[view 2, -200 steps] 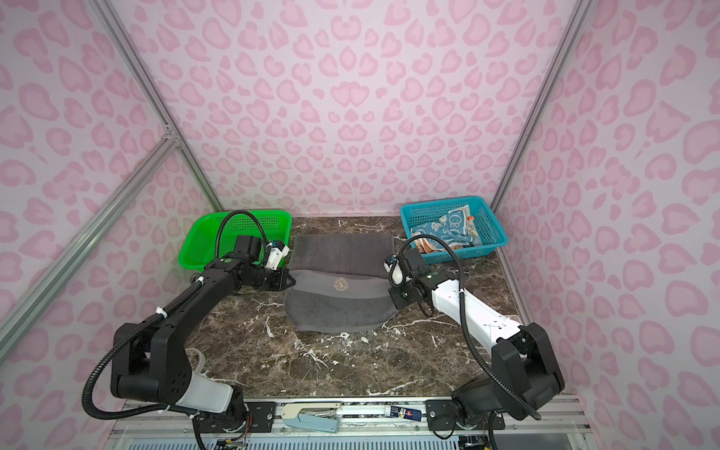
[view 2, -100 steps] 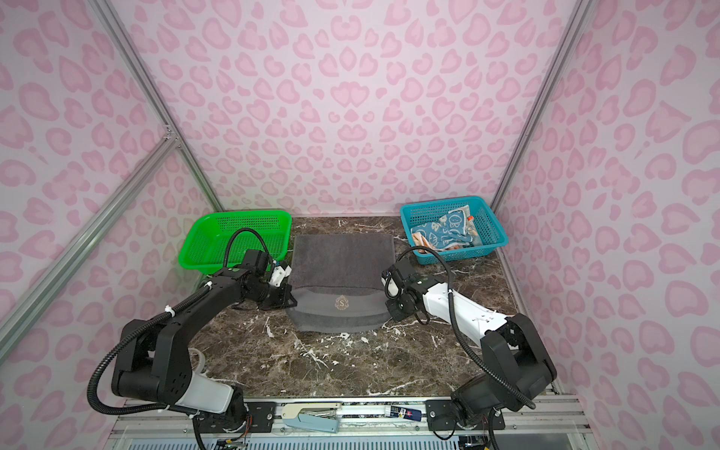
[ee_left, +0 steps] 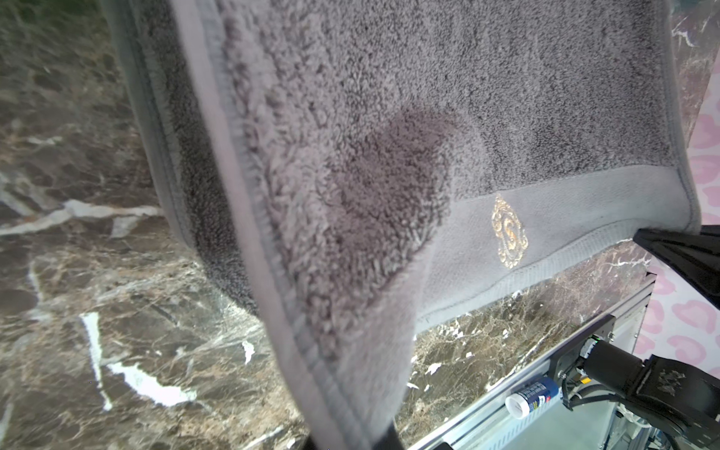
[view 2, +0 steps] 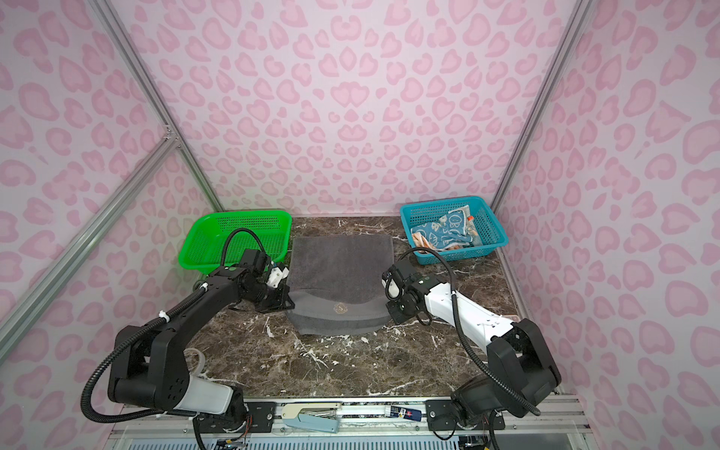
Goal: Fold and stack the towels
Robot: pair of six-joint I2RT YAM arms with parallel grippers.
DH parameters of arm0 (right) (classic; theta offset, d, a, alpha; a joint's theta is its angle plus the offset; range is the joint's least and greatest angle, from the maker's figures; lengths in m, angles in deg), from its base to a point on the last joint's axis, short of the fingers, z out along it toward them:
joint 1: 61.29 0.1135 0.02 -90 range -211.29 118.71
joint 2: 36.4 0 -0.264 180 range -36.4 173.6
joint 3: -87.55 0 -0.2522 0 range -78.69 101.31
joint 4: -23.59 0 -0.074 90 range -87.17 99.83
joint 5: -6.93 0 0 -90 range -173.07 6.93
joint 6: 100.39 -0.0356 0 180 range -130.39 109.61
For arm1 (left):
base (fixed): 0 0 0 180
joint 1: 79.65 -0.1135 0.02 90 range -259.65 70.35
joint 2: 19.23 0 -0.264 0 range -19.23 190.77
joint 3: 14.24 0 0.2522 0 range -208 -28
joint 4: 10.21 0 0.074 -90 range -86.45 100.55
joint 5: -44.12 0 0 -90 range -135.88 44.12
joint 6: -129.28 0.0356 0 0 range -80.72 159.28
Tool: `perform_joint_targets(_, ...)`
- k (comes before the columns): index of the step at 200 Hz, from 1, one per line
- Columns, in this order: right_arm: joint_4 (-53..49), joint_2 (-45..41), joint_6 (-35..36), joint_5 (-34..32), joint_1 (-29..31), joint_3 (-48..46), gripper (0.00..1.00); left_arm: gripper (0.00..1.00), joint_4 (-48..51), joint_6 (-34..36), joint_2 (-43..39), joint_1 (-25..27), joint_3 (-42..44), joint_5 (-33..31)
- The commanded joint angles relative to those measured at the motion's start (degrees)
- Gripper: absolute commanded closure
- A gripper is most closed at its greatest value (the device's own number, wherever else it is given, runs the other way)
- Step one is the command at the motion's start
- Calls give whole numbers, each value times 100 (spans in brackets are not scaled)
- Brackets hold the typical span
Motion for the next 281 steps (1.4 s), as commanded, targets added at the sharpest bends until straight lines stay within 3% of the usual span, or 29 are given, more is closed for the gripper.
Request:
perform_joint_targets(1,-219,259,-28,176,127,34,95,96,150,-154,120,13,198,40)
perform_joint_targets(30,-499,613,-188,312,223,163,89,85,188,-362,254,33,347,17)
perform_joint_targets(76,-697,303,-507,349,146,158,49,43,521,-532,100,43,284,-184)
perform_joint_targets(93,-507,74,-713,539,-100,18,37,36,655,-554,-21,45,175,-308)
perform_joint_targets(117,288,-156,-1056,1343,-692,-490,32,31,684,-639,-101,53,-172,-340)
perform_joint_targets(151,1518,-177,-1370,2081,-1199,-1049,30,29,509,-776,58,210,-668,-326)
perform_joint_targets(198,2926,197,-1554,2748,-1350,-1299,29,30,-216,-1031,620,475,-865,-308)
perform_joint_targets(228,2866,633,-1553,3111,-1344,-1130,30,36,-1031,-1432,1187,638,-817,-11)
perform_joint_targets(262,2792,552,-1914,3537,-1343,-1163,33,44,-1354,-1597,1786,817,-851,-50)
perform_joint_targets(281,2549,396,-2172,3723,-1360,-1086,42,55,-1483,-1713,1962,819,-749,-120)
